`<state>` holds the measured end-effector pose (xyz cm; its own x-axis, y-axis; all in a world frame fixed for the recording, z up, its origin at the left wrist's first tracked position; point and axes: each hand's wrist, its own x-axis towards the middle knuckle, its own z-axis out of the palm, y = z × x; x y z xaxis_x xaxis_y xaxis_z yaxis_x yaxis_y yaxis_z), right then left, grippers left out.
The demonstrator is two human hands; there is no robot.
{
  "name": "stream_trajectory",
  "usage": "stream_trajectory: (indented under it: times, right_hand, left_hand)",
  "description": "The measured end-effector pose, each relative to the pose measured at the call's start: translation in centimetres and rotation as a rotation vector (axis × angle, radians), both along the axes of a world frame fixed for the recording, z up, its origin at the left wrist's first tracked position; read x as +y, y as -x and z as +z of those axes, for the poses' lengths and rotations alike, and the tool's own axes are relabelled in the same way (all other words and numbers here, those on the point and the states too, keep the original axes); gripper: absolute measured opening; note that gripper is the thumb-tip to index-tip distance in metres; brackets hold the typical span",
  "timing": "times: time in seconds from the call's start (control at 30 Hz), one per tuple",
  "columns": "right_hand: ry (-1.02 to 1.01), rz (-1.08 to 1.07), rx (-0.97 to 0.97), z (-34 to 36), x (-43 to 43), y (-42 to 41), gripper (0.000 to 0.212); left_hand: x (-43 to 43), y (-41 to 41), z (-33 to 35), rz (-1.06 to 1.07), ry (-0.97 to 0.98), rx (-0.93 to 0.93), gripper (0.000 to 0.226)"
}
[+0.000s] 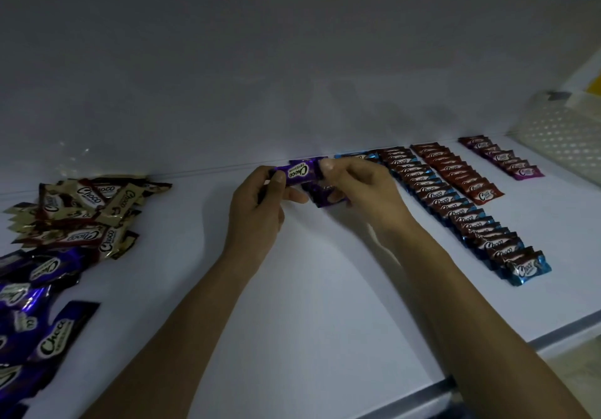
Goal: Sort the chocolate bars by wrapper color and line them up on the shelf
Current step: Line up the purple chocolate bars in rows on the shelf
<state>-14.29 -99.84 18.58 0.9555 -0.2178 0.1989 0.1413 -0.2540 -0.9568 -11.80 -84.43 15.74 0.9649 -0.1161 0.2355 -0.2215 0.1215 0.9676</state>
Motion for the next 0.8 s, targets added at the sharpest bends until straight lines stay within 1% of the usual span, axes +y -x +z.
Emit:
stream_trajectory:
  times: [0.03, 0.07, 0.13, 0.2, 0.23, 0.3, 0.33, 0.4, 0.47, 0.57, 0.63, 0.7, 0.73, 0.8]
  right_hand:
    - [-0.086, 0.069, 0.023, 0.3, 0.5, 0.3, 0.014]
    - [-0.119, 0.112, 0.042, 0.5, 0.7, 0.5, 0.015]
    - [-0.135, 0.157, 0.093, 0.5, 0.6, 0.4, 0.021]
    - [-0.181, 0.198, 0.173, 0.3, 0.3, 0.3, 0.029]
    - [-0.229, 0.217, 0.212, 0.2, 0.2, 0.3, 0.027]
    - [-0.314, 0.243, 0.224, 0.2, 0.1, 0.2, 0.013]
    - [-0.327, 0.236, 0.205, 0.1, 0.0, 0.2, 0.016]
    - [-0.315, 0.208, 0.168, 0.1, -0.1, 0.0, 0.027]
    - [-0.310, 0.177, 0.139, -0.1, -0.5, -0.3, 0.033]
    - [-0.283, 0.151, 0.138, -0.2, -0.7, -0.4, 0.028]
    - [-0.269, 0.143, 0.145, -0.1, -0.6, -0.3, 0.025]
    - [-0.264, 0.123, 0.106, 0.2, -0.8, -0.2, 0.025]
    - [-0.221, 0.111, 0.074, 0.4, -1.2, -0.1, 0.025]
    - [-0.022, 0.082, 0.054, 0.5, -2.4, 0.0, 0.026]
  left_hand:
    - [0.0, 0.0, -0.1, 0.003, -0.037, -0.032, 0.023]
    - [0.0, 0.0, -0.1, 0.008, -0.080, -0.065, 0.023]
    - [0.1, 0.0, -0.4, 0.011, -0.133, -0.134, 0.024]
    - [0.1, -0.1, -0.6, 0.017, -0.146, -0.189, 0.026]
    - [0.1, -0.2, -0.8, 0.027, -0.156, -0.210, 0.030]
    - [0.1, -0.3, -1.0, 0.038, -0.171, -0.221, 0.040]
    - [0.0, -0.3, -1.0, 0.038, -0.176, -0.205, 0.043]
    - [0.0, -0.3, -0.9, 0.073, -0.170, -0.146, 0.044]
    - [0.1, -0.5, -0.9, 0.127, -0.118, -0.059, 0.037]
    - [0.1, -0.6, -0.8, 0.130, -0.057, 0.027, 0.024]
    - [0.1, -0.4, -0.6, 0.125, -0.079, 0.031, 0.024]
    - [0.0, -0.4, -0.5, 0.130, -0.089, 0.036, 0.026]
    - [0.0, -0.5, -0.6, 0.134, -0.087, 0.040, 0.027]
    - [0.0, -0.5, -0.6, 0.143, -0.078, 0.045, 0.029]
